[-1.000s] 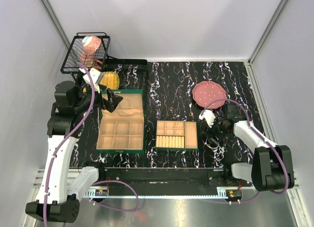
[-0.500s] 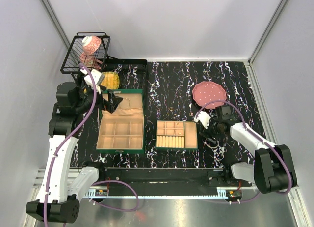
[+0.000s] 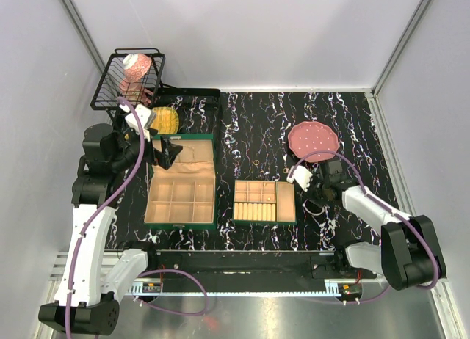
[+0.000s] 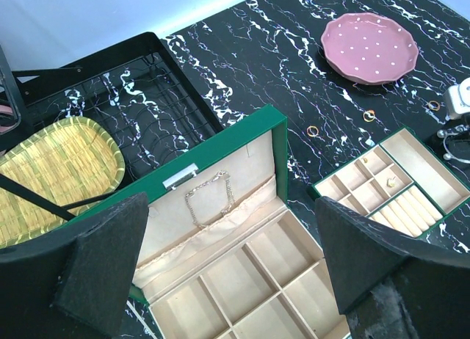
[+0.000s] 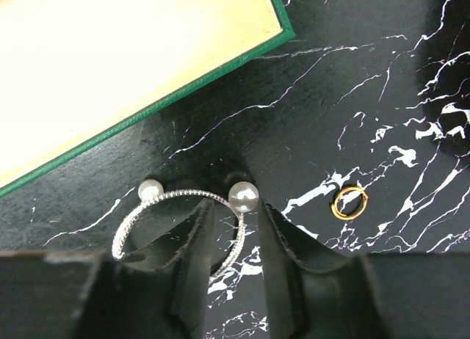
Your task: Organize the mixed jewelry
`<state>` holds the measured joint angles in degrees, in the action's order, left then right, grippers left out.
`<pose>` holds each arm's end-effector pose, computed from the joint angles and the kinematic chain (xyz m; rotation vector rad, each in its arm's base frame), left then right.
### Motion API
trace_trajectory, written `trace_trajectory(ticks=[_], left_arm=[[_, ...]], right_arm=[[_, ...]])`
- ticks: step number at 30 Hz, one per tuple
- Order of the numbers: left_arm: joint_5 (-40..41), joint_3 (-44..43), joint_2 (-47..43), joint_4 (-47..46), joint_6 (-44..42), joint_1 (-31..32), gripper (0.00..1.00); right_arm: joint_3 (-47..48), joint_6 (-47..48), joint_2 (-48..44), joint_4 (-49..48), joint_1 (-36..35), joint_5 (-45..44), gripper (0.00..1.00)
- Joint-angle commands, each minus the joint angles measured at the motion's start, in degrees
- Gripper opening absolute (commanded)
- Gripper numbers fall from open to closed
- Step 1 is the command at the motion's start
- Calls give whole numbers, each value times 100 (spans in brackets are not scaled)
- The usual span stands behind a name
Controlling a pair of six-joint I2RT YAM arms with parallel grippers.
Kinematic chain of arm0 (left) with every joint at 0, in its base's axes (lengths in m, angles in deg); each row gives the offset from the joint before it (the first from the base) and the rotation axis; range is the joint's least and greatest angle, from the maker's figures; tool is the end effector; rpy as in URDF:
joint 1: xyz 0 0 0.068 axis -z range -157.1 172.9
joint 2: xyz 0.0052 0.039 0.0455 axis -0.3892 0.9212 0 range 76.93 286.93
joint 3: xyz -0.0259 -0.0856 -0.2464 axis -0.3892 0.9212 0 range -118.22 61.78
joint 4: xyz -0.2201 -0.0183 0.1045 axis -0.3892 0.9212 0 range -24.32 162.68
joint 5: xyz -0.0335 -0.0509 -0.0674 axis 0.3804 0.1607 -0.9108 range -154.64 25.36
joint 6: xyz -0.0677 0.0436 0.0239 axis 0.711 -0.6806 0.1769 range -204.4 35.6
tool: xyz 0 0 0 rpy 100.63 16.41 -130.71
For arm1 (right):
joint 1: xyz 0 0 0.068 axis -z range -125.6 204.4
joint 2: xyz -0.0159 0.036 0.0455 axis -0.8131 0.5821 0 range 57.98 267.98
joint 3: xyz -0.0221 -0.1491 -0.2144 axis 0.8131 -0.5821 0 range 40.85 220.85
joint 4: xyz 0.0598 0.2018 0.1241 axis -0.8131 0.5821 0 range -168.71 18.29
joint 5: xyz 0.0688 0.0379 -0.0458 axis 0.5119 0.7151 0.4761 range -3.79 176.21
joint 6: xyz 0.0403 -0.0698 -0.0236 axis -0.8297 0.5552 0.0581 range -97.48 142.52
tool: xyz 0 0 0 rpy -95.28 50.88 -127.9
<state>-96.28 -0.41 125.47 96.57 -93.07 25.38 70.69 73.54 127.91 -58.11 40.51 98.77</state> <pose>0.1872 -0.0466 0.3743 0.5516 1.7642 -0.4400 0.2065 0.0676 0.1239 -1.4521 2.1443 0.0542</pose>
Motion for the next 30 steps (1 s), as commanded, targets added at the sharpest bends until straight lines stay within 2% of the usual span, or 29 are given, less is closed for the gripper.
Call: trace_trajectory(ticks=[1,9,12,25,30], left_arm=[[61,85,-55,-321,-65,7,99],[0,146,-11,-391,-83,16,99],[-53,164,25,-435,-56,16,99],[-606,348,130,-813,286,16,99],[-1071,445,183,-1163,619,121,99]], right_arm=[[-260,22,337,269,-61,-456,33],[249,-207,267,761,-61,-307,8],[425,-251,144,981,-52,-298,2],[1075,-488,-340,1710,-61,-78,0],[1778,-971,-323,2017,-61,176,0]])
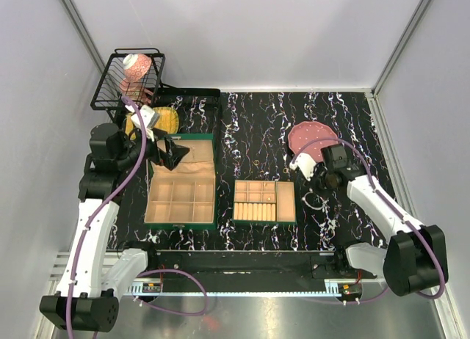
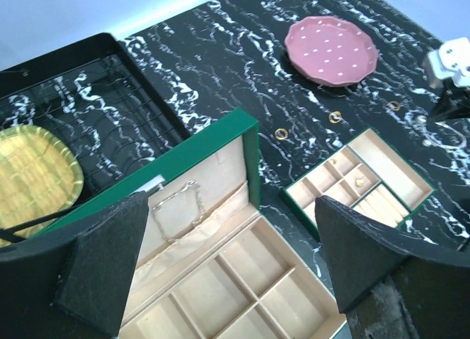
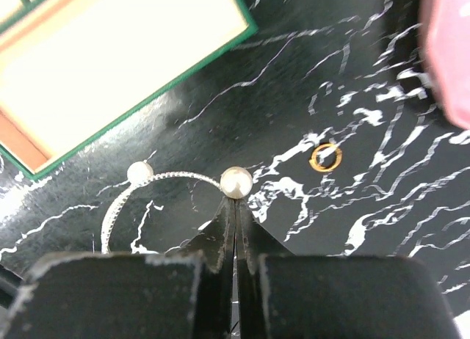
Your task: Organize the mixed jewelry
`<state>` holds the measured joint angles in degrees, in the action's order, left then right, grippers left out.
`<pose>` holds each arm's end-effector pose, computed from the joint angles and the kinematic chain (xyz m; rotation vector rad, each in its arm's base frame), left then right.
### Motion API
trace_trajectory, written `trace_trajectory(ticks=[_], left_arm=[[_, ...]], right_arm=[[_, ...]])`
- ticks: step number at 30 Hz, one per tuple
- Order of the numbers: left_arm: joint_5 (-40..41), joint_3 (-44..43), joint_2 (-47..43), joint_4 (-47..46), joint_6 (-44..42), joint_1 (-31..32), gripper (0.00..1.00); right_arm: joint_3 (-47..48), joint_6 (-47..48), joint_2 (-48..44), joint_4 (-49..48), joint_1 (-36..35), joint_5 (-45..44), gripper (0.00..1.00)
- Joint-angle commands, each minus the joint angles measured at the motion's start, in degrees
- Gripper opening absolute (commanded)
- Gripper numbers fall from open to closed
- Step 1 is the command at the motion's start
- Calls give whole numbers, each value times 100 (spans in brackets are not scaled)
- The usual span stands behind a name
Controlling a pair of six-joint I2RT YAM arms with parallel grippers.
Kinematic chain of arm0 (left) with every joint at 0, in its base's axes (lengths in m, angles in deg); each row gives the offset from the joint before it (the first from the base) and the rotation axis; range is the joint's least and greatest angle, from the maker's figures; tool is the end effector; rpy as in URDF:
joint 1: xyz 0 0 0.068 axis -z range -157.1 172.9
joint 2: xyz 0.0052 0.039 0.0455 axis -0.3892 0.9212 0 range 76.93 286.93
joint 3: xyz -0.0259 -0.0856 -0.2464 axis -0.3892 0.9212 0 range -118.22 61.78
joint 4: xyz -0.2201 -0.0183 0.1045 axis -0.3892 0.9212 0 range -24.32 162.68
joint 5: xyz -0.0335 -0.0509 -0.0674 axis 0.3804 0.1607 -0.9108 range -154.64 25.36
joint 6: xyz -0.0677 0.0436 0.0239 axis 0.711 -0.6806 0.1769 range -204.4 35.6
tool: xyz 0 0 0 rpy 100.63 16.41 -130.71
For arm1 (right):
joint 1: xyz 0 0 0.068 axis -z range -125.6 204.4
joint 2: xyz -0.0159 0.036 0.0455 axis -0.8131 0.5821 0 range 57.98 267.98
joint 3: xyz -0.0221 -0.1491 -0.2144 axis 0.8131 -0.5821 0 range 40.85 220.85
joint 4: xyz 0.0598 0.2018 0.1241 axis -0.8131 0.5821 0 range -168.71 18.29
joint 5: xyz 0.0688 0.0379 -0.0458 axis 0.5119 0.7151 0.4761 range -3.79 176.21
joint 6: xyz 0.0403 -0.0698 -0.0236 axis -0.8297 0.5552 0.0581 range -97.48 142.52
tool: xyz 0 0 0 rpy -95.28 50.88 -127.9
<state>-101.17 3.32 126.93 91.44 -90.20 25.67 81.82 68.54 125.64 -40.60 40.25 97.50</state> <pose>0.1975 -0.0533 0.3603 0.5691 1.7582 -0.5575 0.2055 0.0667 0.1670 -1.3867 2.2761 0.0894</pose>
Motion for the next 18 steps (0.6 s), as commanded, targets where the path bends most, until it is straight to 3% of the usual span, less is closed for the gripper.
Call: trace_trajectory(ticks=[1,8,18], left_arm=[[-653,89,54,-721,404,127,99],[-654,-165,396,-1003,1054,759,99],[497,-1298,1695,-1012,2319,2280,97]], right_arm=[[962,-567,-78,302,-26,339,0],[2326,-1472,151,364,-52,629,0],[3584,-2123,634,-496,-685,-292,0]])
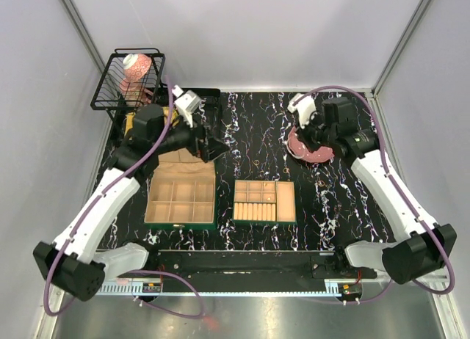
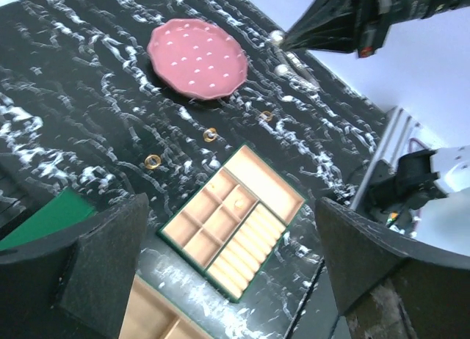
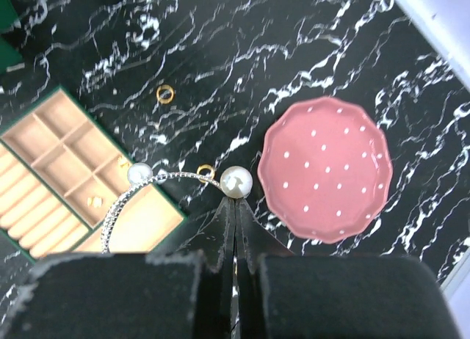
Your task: Organize the mixed jewelry
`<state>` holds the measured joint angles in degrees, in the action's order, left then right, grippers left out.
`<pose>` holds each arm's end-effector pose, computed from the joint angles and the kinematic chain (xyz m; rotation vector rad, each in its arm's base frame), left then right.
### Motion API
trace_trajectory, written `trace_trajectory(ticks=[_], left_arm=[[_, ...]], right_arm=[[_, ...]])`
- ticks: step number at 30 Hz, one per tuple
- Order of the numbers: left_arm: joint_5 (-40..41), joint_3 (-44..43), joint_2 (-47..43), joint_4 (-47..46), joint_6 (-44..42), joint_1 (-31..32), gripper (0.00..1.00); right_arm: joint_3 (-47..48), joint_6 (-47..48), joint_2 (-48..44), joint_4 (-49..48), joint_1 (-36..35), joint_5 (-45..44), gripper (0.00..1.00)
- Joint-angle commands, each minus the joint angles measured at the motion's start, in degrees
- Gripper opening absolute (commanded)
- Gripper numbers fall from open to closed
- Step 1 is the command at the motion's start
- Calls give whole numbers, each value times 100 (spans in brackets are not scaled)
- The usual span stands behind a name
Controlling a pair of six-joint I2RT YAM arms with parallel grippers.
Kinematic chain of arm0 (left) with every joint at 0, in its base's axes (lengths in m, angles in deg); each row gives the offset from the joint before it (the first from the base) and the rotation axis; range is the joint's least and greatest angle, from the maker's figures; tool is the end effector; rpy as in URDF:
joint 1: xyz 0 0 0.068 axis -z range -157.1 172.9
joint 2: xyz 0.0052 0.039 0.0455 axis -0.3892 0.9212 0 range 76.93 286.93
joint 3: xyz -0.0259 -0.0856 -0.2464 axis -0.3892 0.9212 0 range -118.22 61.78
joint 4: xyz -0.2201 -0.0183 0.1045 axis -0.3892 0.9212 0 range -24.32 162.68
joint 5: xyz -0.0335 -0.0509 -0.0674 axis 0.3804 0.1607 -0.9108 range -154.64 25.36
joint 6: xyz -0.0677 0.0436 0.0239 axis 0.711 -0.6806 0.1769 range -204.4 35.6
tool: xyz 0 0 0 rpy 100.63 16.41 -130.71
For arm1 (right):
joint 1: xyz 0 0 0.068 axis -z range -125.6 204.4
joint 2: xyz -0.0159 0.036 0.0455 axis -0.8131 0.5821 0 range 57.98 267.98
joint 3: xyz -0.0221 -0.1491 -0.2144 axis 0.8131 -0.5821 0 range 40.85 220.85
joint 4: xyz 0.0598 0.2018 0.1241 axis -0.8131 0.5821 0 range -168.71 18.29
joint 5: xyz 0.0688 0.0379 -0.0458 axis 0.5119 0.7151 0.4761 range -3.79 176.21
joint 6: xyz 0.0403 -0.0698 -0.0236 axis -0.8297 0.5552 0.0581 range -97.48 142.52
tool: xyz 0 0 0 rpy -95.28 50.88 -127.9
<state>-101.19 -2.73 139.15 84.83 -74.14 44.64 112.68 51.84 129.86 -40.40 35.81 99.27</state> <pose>0.2193 -0.1345 0.3676 0.6412 1.8102 -0.9735 0.2622 0.1058 0.3233 -1.0141 1.9795 0.1524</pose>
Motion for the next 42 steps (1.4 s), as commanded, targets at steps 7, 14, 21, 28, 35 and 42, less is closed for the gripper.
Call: trace_trajectory(ticks=[7,14,21,28,35,42], left_arm=[[1168,-1301,1178,-527,1505,919,96],[1537,-1433,1775,-895,1847,1262,92],[1722,-1424,2277,-1362,2111,1491,84],[1564,-1652,2620,-1511,2296,1535,80],[1362,-1626,2717,-1722,2480,1553,77],[1283,-1705,2822,-1784,2604,1562,68]], right_arm=[[946,-708,564,-921,-821,-1516,0],[1192,-1042,748,-1176,-1155,-2131,0],[1412,-1350,872,-1150,-1278,-2299,0],[1386,-1526,933,-1123,-1366,-2483,0],[1316,-1587,986,-1150,-1402,-2677,0],[1351,-1684,995,-1106,-1428,-2660,0]])
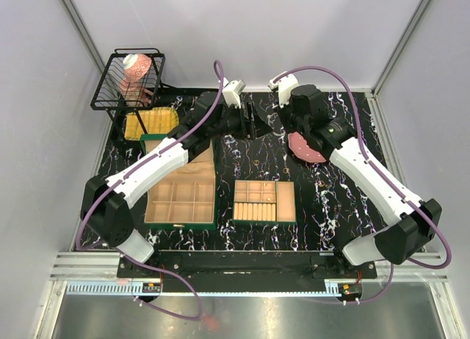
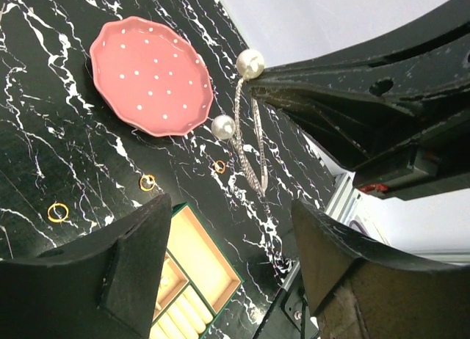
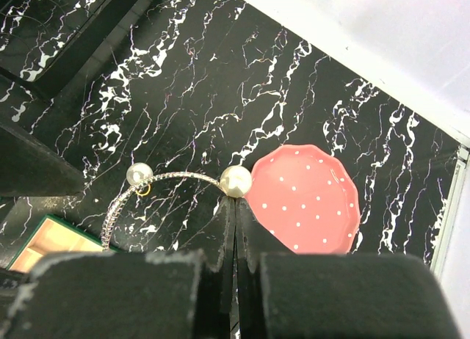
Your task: Organize the mixed jewelry
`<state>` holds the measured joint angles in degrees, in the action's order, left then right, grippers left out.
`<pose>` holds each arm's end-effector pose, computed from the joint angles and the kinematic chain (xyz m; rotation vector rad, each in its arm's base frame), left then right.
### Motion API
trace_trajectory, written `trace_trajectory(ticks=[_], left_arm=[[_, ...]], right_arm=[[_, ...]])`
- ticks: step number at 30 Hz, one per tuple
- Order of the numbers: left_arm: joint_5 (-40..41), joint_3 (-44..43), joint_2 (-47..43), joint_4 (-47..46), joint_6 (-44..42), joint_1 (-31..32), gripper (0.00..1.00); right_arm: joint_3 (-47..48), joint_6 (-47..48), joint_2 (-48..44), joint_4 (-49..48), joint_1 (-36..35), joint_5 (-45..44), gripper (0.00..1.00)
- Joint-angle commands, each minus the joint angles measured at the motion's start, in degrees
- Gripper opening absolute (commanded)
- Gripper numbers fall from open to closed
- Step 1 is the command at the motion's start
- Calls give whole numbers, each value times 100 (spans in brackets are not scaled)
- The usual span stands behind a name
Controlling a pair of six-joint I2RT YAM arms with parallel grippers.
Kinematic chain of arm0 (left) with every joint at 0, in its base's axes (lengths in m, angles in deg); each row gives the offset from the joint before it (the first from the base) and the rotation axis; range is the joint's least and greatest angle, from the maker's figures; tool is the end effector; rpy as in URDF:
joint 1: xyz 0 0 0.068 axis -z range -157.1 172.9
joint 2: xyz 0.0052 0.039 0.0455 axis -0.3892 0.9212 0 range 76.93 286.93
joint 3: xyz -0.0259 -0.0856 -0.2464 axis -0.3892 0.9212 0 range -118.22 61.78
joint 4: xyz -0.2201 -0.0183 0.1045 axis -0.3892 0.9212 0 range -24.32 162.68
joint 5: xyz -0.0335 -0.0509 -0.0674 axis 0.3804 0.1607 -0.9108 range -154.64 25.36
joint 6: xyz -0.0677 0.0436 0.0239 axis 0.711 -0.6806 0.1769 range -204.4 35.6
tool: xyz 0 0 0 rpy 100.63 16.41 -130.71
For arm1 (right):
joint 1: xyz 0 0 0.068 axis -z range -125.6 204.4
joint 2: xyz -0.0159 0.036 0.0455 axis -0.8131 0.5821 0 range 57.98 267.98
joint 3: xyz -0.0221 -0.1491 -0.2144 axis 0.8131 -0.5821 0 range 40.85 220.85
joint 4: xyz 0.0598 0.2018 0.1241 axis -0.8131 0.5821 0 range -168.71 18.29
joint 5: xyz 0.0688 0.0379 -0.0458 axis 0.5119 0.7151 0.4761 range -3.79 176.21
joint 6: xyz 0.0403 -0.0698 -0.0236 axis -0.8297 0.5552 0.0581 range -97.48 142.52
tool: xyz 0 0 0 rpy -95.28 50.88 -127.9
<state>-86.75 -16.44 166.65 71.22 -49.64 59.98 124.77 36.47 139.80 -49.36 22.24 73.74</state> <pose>0.2935 -0.2563 0.3383 0.3315 2.0069 -1.1918 0.2946 0.1665 0.3653 -0.6704 1.9205 -0.0233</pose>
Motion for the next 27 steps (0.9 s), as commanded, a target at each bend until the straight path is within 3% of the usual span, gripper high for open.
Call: trace_trajectory(ticks=[1,15,27], left_arm=[[-171,-352,73,-431,171,27,67],[-241,-537,301,-431,329,71,43],[-311,-818,433,-387,391,124,31]], right_arm=[[142,-139,18,-210,-71,-115,0],[186,-174,10,-148,-115,-115,0],[221,-183,-35,-87,-124,-80,0]])
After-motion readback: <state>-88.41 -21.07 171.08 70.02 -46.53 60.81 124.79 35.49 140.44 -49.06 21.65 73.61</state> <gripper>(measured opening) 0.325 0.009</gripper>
